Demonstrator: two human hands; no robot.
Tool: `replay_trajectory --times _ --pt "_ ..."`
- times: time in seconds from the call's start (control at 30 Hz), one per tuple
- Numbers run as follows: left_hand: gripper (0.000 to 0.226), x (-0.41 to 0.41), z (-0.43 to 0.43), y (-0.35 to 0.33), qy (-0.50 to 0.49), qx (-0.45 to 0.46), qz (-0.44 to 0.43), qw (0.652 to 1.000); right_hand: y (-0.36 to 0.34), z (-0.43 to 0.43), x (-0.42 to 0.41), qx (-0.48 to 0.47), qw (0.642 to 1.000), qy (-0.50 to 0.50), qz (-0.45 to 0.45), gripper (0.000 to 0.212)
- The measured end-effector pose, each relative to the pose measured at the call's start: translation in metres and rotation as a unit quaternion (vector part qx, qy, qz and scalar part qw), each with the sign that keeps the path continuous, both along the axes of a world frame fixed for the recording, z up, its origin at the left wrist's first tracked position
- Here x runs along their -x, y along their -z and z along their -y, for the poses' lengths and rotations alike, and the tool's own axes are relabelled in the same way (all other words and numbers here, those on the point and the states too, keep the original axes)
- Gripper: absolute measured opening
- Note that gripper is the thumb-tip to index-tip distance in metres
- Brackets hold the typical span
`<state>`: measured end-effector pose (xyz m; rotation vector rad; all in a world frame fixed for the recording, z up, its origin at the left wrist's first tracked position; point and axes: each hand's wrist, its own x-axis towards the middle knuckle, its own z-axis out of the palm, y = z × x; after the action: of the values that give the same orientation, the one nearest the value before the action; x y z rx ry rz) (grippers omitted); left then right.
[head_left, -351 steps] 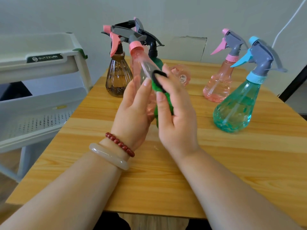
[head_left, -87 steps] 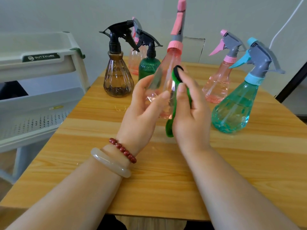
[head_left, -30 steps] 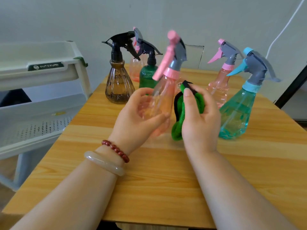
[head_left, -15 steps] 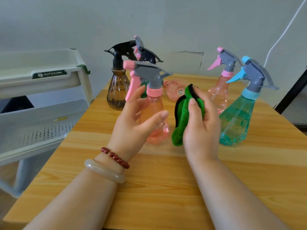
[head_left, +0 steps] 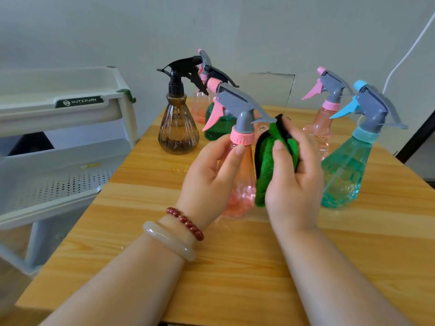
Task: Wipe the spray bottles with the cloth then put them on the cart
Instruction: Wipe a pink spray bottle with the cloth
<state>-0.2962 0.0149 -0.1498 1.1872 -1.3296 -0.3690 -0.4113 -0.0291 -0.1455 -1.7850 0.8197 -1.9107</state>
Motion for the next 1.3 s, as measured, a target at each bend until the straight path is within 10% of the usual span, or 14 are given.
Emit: replay_trajectory --times 0.23,0.8,1.03,1.3 --pt "0.022 0.007 0.007 0.006 0.037 -0.008 0.001 0.999 -0.038 -0.002 0.018 0.196 0.977 0.052 -0.068 0.029" --pt "0.016 0.006 0.010 0.007 0.030 0.002 0.010 0.999 -0.067 0.001 0.009 -0.020 0.996 0.033 -0.078 0.021" --pt "0.028 0.003 0.014 0.010 0.024 -0.030 0.008 0.999 -0.097 0.004 -0.019 0.023 0.932 0.040 -0.359 0.031" --pt "0.024 0.003 0.014 0.010 0.016 -0.027 0.009 0.999 -0.075 0.006 -0.016 -0.011 0.977 0.065 -0.204 0.052"
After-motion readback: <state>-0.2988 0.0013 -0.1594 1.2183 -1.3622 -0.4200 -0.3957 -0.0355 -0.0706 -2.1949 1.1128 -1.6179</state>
